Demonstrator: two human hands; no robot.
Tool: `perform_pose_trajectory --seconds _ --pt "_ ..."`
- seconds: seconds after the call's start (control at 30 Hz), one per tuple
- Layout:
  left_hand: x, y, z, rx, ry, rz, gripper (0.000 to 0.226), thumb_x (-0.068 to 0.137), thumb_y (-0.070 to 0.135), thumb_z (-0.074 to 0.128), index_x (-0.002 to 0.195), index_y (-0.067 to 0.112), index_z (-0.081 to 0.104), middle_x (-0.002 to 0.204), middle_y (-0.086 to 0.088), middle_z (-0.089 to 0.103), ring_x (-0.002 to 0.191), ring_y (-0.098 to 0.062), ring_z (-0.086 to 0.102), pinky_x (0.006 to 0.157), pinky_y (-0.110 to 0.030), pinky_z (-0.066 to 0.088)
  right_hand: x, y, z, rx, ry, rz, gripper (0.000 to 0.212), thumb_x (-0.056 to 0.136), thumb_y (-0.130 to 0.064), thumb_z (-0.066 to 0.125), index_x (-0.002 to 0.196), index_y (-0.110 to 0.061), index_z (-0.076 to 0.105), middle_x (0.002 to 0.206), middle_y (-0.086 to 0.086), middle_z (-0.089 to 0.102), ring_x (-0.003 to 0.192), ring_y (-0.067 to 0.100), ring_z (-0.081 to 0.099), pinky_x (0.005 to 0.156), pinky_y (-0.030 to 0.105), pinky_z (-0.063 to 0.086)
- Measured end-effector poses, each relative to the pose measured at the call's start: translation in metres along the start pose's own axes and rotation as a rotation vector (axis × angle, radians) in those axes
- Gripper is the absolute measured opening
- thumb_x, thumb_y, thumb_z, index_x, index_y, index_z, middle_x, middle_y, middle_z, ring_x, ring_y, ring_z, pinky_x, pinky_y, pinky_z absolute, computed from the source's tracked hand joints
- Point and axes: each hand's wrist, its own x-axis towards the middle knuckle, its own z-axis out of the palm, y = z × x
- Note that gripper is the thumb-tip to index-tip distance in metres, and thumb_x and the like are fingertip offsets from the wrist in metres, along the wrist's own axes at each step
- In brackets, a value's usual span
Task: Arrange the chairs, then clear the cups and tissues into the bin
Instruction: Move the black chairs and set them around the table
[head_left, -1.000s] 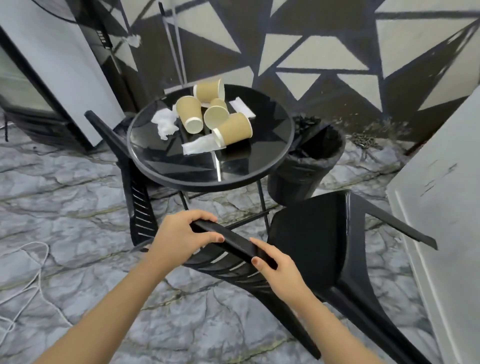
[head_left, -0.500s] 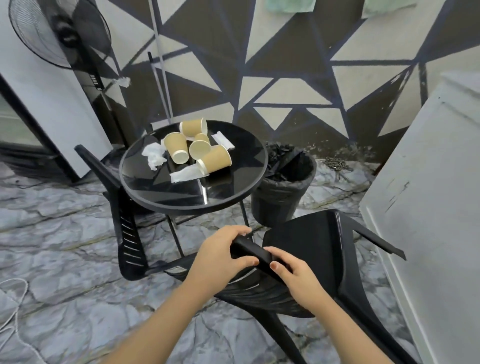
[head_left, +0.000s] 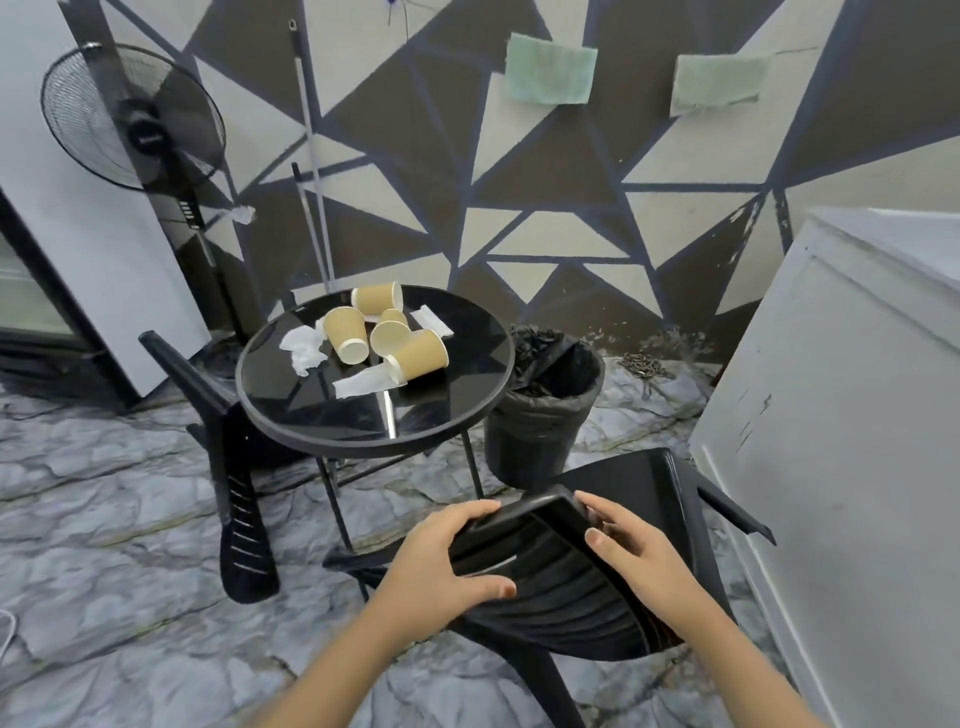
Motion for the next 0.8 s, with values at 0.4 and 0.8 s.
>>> perform_pose_trajectory --seconds 0.4,0.8 --pt "-0.003 0.039 0.029 -0.04 -0.178 0.173 0.062 0.072 0.044 0.074 0.125 0.046 0.042 0.127 0.031 0.047 0.119 0.012 0.041 0.098 -0.014 0.035 -0.026 -0.035 -0.03 -0.201 0.205 -0.23 0.022 0.074 -0.03 0.076 0.093 -0.032 0.065 0.102 -0.021 0.059 0.1 -0.003 0.055 0.082 0.004 0.037" --pt "-0.032 -0.072 0.015 -0.131 -0.08 0.034 0.048 0.073 0.076 0.041 0.108 0.051 0.061 0.114 0.033 0.059 0.109 0.007 0.052 0.096 -0.029 0.043 -0.053 -0.027 -0.093 -0.124 0.244 -0.05 0.047 0.04 -0.049 0.074 0.08 -0.027 0.064 0.084 -0.003 0.061 0.068 -0.002 0.055 0.064 0.007 0.042"
